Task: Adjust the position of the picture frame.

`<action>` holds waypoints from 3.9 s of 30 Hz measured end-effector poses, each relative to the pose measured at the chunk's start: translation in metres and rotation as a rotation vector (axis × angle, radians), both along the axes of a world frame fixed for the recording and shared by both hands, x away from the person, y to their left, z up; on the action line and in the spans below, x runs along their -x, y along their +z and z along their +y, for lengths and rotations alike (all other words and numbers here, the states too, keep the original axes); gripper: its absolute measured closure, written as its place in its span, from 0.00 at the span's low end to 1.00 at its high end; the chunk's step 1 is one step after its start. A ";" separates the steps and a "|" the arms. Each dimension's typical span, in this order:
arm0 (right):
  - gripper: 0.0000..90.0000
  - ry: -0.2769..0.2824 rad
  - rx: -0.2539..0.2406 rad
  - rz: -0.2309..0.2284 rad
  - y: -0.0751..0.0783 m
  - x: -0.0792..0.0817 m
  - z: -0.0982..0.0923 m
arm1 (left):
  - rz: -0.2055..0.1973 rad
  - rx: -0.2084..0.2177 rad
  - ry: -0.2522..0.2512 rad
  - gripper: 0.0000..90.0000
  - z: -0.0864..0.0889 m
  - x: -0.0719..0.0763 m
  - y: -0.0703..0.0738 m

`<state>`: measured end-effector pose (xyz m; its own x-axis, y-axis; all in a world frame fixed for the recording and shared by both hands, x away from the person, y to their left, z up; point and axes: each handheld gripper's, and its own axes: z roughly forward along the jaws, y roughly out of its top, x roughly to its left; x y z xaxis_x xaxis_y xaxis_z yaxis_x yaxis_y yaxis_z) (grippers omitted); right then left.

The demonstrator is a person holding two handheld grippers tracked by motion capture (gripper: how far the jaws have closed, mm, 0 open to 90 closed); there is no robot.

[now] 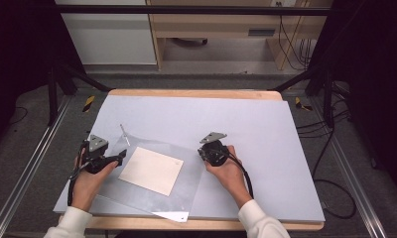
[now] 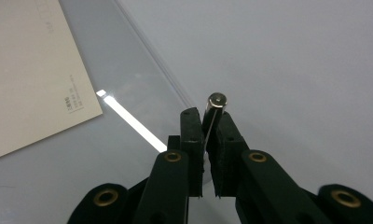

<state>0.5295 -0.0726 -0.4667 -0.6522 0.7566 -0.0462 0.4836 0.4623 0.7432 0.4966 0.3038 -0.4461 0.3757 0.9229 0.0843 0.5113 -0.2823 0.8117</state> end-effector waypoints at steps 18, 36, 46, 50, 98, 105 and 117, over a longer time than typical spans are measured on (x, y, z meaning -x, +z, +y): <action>0.95 0.004 0.002 0.017 0.001 -0.001 0.000 | 0.021 0.019 0.053 0.69 0.002 -0.074 -0.024; 0.95 0.013 0.005 0.027 0.002 -0.001 -0.001 | 0.064 -0.011 0.057 0.89 -0.004 -0.093 -0.026; 0.95 0.012 0.004 0.027 0.002 -0.001 -0.001 | 0.073 0.016 0.052 0.93 -0.001 -0.095 -0.026; 0.95 0.007 0.001 0.027 0.002 -0.001 -0.001 | 0.080 0.018 0.047 0.94 0.000 -0.096 -0.025; 0.92 0.022 -0.040 0.121 0.031 -0.008 -0.027 | 0.132 -0.029 -0.056 0.95 -0.011 -0.088 0.017; 0.92 0.014 -0.041 0.119 0.046 -0.009 -0.037 | 0.123 -0.028 -0.084 0.95 -0.016 -0.084 0.033; 0.91 0.020 -0.031 0.100 0.066 -0.009 -0.058 | 0.118 -0.021 -0.118 0.94 -0.034 -0.078 0.047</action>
